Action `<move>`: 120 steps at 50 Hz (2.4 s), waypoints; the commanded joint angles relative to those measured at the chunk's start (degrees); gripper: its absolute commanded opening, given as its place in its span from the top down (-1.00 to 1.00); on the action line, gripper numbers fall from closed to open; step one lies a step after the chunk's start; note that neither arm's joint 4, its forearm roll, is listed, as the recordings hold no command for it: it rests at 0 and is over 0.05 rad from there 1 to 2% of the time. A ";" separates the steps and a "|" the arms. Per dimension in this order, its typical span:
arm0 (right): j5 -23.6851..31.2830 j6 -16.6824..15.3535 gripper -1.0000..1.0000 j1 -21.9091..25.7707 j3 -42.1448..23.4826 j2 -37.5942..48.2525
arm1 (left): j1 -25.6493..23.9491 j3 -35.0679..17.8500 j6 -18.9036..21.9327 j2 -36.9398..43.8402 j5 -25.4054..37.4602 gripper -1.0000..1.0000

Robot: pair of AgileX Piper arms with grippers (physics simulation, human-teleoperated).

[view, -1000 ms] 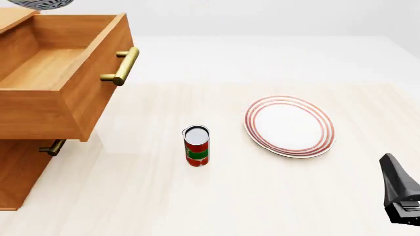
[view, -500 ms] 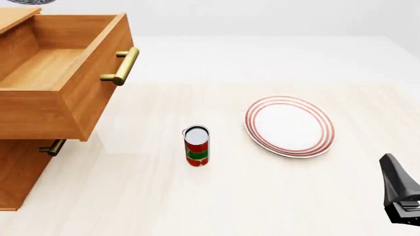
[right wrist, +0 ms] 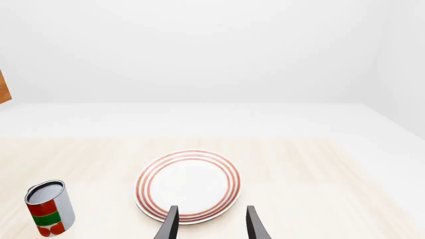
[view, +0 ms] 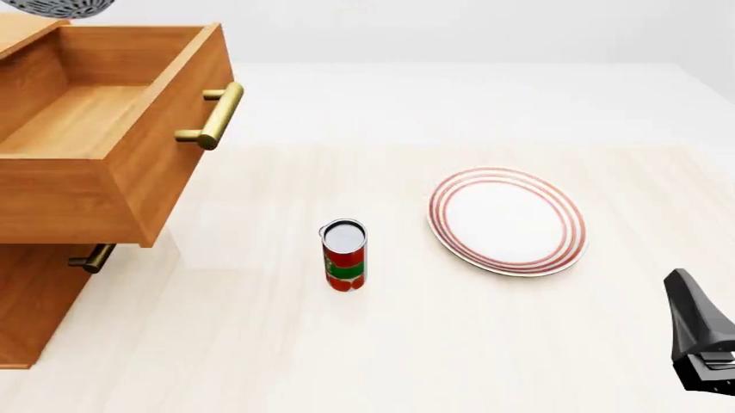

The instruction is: Put the bowl in the top drawer of the cabinet.

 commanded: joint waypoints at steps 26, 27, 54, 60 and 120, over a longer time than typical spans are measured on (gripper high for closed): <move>0.00 0.01 -1.00 0.00 0.00 0.00 | 2.61 3.85 1.99 2.12 -2.20 1.00; 0.00 0.00 -1.00 0.00 0.00 -0.01 | 2.63 3.96 2.11 2.10 -2.20 1.00; 0.00 -0.01 -1.00 0.00 0.00 0.00 | 2.87 7.59 3.91 2.51 -4.14 1.00; 0.00 0.00 -1.00 -0.01 0.00 0.00 | 2.89 8.11 4.20 2.79 -4.63 1.00; 0.00 0.00 -1.00 -0.01 0.00 -0.01 | 3.79 13.68 6.81 6.17 -9.97 1.00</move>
